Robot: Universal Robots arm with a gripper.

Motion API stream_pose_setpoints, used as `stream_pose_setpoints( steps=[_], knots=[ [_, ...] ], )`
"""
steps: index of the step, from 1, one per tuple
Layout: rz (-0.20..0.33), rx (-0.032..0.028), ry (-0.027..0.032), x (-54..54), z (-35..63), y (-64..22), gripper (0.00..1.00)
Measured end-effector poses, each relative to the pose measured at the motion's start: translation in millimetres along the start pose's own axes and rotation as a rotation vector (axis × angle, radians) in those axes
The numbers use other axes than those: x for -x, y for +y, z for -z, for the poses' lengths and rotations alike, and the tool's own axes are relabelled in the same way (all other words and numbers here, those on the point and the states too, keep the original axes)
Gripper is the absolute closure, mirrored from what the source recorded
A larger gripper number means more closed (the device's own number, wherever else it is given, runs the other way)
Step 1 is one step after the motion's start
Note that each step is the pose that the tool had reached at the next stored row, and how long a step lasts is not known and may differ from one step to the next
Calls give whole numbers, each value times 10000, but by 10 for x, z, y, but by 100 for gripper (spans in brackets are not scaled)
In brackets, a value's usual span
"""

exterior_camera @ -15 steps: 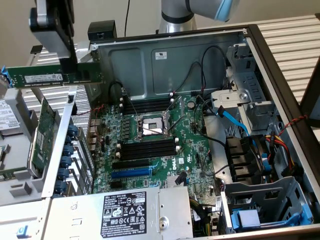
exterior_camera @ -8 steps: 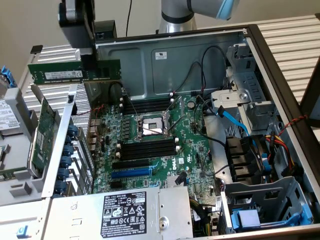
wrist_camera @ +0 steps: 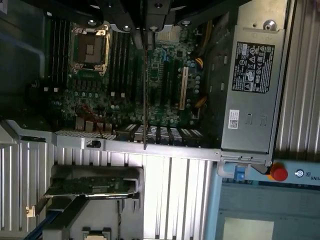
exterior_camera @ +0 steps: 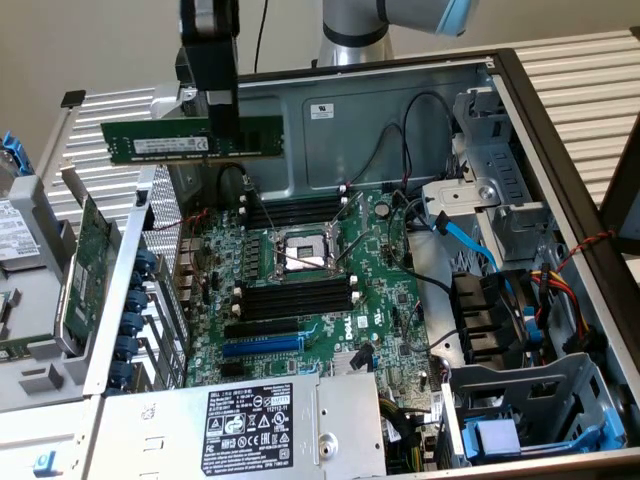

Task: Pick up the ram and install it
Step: 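Pick up the ram and move it above insertion slot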

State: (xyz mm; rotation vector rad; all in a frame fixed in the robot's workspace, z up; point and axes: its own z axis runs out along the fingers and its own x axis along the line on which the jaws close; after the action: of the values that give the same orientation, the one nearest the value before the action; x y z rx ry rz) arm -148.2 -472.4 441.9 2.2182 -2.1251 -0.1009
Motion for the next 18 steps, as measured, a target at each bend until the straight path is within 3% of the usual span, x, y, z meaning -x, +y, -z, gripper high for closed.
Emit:
stream_pose_setpoints(
  steps=[3,5,6,8,10,14,18],
  knots=[
    [-11,3,110,-1,10,-137,88],
    [-20,-37,215,14,16,-206,88],
    [-26,-80,270,27,19,-236,88],
    [-41,-244,393,62,23,-287,88],
    [-50,-388,477,94,28,-328,88],
    [-56,-533,508,151,33,-403,88],
    [-58,-565,511,231,29,-462,88]
  ],
)
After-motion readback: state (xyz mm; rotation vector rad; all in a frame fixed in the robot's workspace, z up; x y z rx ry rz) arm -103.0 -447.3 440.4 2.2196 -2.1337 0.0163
